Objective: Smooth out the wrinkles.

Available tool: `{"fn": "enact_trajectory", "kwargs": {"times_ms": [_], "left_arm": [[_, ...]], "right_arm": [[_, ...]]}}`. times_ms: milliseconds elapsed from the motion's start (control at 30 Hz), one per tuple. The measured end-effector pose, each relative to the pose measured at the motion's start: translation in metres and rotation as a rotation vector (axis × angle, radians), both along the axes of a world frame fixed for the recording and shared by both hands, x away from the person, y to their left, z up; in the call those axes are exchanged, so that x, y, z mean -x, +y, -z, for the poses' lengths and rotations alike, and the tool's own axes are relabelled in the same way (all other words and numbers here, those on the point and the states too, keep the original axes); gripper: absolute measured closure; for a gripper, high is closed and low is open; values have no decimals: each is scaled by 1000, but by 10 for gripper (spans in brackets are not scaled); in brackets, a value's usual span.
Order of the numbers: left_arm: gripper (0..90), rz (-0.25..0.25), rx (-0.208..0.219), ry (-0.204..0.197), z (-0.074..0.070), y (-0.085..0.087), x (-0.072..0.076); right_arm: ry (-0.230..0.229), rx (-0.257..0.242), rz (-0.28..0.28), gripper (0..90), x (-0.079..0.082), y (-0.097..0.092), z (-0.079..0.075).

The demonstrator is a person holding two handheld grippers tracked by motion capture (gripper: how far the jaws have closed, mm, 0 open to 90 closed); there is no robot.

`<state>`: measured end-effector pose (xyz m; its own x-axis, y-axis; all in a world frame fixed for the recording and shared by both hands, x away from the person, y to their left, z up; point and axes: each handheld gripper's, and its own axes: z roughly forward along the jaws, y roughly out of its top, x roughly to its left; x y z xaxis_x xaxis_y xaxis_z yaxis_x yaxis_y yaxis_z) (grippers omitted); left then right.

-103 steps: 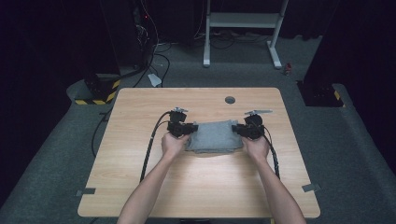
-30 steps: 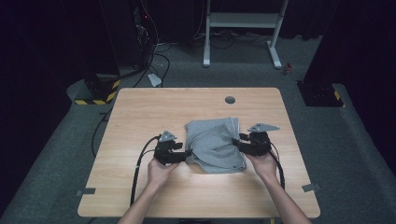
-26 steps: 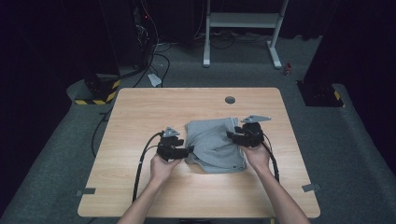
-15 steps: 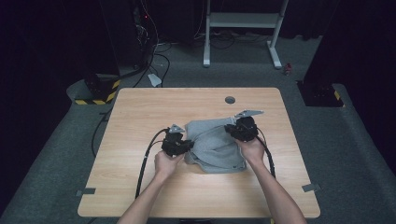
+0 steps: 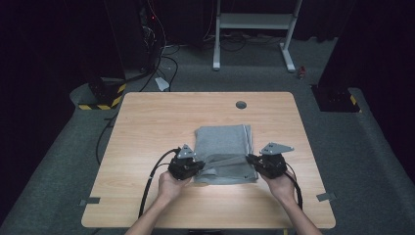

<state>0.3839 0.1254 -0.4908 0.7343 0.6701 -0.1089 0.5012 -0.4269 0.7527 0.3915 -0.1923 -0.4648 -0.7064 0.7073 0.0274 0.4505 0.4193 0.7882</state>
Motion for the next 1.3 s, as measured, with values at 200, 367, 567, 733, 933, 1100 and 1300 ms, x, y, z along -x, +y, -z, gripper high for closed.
{"fn": "enact_trajectory", "kwargs": {"times_ms": [200,367,567,733,933,1100,1300], "left_arm": [[856,39,-52,17,11,-2,11],[834,66,-65,48,16,2,17],[734,55,-2,10,-1,15,26],[614,5,18,-28,-15,14,14],[506,-37,-75,-45,1,-14,-10],[451,-41,-161,-31,15,-24,-8],[428,-67,-138,-47,26,-17,6]], "right_arm": [[35,50,14,829,19,-10,33],[67,55,13,820,29,-15,46],[43,-17,11,730,37,-27,32],[21,-35,58,728,29,-26,20],[34,16,80,700,1,7,31],[49,124,89,603,-6,23,46],[16,169,98,528,6,16,51]]}}
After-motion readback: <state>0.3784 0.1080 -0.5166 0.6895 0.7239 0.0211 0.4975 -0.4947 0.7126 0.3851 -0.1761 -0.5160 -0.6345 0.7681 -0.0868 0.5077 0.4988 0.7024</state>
